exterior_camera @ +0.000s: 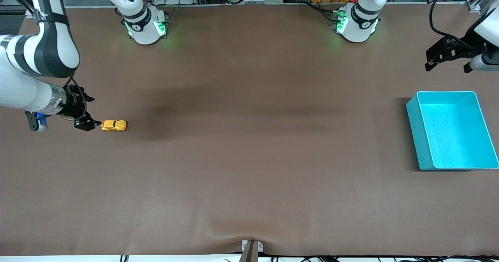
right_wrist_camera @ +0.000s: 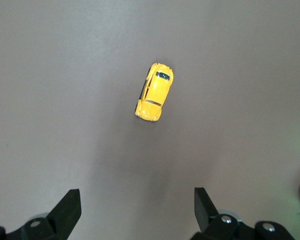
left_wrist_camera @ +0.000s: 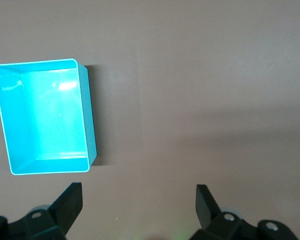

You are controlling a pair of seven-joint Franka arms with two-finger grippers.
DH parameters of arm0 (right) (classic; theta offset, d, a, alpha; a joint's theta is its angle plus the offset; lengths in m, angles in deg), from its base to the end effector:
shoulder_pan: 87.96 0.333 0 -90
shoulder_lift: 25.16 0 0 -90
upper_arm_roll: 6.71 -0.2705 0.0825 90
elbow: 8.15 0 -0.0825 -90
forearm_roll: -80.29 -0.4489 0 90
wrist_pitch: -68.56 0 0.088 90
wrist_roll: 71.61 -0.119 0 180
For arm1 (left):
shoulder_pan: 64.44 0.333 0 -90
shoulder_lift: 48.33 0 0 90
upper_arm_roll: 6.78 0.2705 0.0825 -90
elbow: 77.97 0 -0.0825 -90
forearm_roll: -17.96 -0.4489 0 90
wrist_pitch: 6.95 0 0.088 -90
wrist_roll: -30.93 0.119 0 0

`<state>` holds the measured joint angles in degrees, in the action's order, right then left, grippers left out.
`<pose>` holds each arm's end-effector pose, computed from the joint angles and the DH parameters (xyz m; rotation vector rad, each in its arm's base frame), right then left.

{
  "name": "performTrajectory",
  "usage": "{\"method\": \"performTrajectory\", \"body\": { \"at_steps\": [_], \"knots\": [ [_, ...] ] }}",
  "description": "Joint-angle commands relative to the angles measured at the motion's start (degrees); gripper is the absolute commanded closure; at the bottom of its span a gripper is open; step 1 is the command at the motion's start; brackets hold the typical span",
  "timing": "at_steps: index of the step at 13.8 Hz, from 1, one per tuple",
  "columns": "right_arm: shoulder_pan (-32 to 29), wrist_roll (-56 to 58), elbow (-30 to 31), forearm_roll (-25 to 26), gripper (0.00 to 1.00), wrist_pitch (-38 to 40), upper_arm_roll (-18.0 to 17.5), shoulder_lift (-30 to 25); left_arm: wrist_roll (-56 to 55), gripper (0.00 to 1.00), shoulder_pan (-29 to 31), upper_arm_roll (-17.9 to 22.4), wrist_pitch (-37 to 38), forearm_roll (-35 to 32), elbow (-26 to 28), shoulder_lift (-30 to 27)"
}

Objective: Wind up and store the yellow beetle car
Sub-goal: 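Lower the open right gripper around the yellow car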

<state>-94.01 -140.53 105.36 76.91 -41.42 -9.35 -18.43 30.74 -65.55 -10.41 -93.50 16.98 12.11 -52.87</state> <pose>0.6077 -0.0314 0.3046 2.4649 -1.8494 -0.2818 0.5901 -0.0481 0.6088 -3.1178 0.1218 -0.0287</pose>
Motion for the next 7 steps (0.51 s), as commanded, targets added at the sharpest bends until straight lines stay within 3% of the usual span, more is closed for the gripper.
{"method": "performTrajectory", "body": {
  "at_steps": [1, 7],
  "knots": [
    [-0.5, -5.6, 4.9, -0.8, 0.00, -5.1, -0.2, -0.7, 1.0, 0.00, 0.5, -0.3, -0.3, 0.6, 0.3, -0.8],
    [-0.9, -9.3, 6.8, -0.8, 0.00, -6.9, -0.1, -0.7, 1.1, 0.00, 0.5, -0.2, -0.3, 0.6, 0.3, -0.8]
  ]
}}
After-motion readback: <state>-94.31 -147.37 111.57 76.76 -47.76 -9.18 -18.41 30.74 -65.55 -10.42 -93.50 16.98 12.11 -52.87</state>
